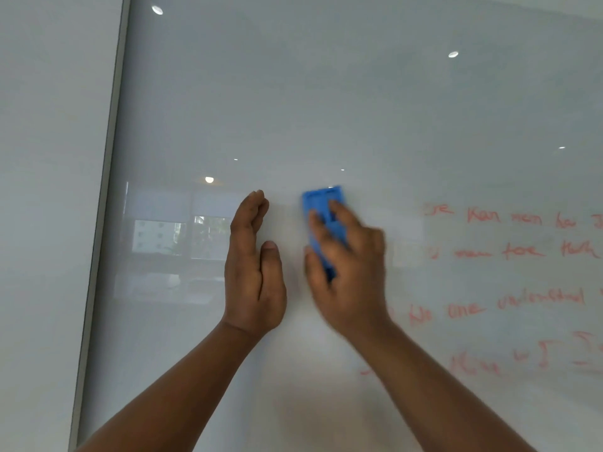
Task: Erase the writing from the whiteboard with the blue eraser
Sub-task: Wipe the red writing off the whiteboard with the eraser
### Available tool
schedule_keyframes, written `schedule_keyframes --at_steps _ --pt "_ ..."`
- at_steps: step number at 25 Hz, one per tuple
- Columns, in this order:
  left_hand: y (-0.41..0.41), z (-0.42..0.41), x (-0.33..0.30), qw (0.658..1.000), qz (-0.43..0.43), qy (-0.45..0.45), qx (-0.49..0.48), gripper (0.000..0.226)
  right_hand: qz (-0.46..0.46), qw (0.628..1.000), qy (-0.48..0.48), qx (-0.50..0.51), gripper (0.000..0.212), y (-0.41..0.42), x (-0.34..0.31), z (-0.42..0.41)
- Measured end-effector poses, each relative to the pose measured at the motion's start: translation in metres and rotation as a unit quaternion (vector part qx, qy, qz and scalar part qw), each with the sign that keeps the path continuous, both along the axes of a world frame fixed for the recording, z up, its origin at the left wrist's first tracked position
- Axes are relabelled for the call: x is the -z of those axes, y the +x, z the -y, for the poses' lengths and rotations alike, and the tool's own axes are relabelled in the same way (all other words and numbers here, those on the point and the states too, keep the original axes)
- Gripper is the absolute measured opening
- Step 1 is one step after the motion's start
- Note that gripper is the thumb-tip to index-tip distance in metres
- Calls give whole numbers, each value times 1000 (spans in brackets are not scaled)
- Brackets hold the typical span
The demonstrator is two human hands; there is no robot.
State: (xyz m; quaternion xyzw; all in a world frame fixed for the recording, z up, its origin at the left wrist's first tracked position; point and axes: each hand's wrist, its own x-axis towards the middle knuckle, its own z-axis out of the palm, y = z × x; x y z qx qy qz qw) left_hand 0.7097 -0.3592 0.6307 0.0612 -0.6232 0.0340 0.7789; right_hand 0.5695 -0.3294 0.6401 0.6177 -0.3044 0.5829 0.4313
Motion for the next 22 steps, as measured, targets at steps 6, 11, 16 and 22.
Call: schedule_keyframes --at_steps 6,11,16,22 --pt "7 -2 15 999 21 26 -17 58 114 993 -25 -6 42 -30 11 -6" --pt "6 -2 16 998 24 19 -49 60 -48 999 7 -4 30 21 -7 4" --pt "9 -4 18 996 38 4 -80 70 96 994 -20 -39 35 -9 -58 -3" --pt "9 -5 14 996 36 -22 -79 67 -112 993 23 -32 36 35 -28 6"
